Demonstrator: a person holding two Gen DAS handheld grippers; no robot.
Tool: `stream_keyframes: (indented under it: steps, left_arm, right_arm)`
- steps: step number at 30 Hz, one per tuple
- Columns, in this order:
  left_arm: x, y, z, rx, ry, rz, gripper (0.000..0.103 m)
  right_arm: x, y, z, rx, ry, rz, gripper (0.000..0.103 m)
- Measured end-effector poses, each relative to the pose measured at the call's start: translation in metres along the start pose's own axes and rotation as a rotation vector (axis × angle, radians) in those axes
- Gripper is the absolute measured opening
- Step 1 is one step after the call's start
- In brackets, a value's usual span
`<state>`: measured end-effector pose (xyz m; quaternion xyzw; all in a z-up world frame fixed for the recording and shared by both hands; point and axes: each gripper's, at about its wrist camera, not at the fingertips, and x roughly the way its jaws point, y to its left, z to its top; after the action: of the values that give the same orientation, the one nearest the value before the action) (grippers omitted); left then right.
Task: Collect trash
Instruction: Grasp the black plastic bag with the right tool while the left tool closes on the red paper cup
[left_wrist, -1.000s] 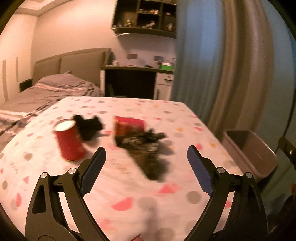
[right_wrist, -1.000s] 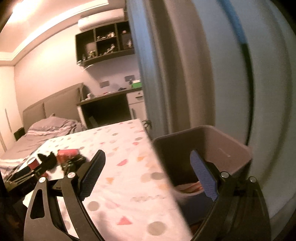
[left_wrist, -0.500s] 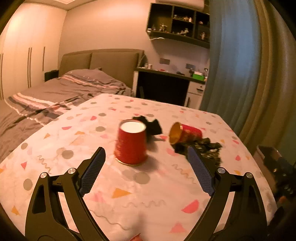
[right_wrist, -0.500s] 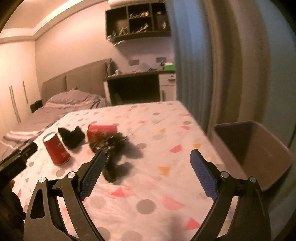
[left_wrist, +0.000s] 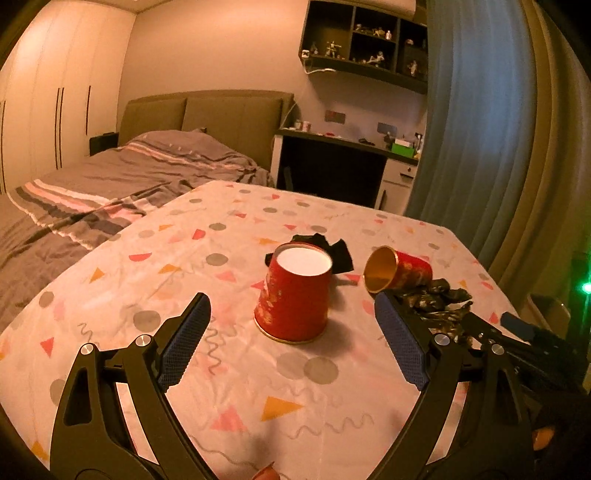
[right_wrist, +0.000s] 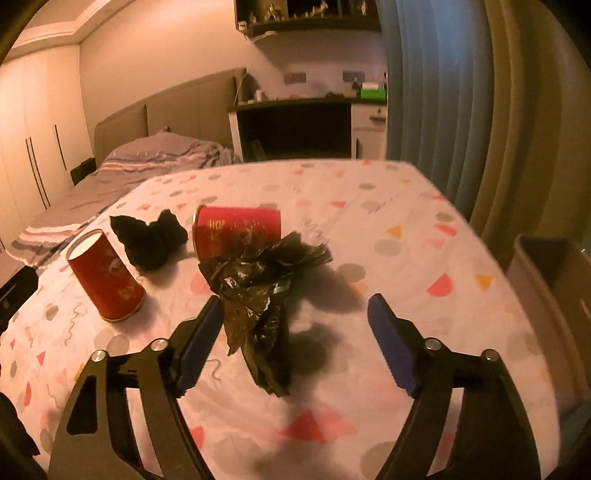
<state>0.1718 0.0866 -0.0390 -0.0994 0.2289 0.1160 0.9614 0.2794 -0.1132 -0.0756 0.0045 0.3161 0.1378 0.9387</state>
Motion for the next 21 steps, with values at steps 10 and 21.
stream_keyframes:
  steps: [10,21]
  left_arm:
    - [0.030,0.007,0.010,-0.014,0.071,-0.027,0.089]
    - [0.067,0.003,0.018,-0.027,0.116,-0.024,0.089]
  right_arm:
    - [0.026,0.005,0.002,-0.006,0.102,0.050,0.020]
    - [-0.026,-0.006,-0.003,-0.013,-0.039,0.053,0.008]
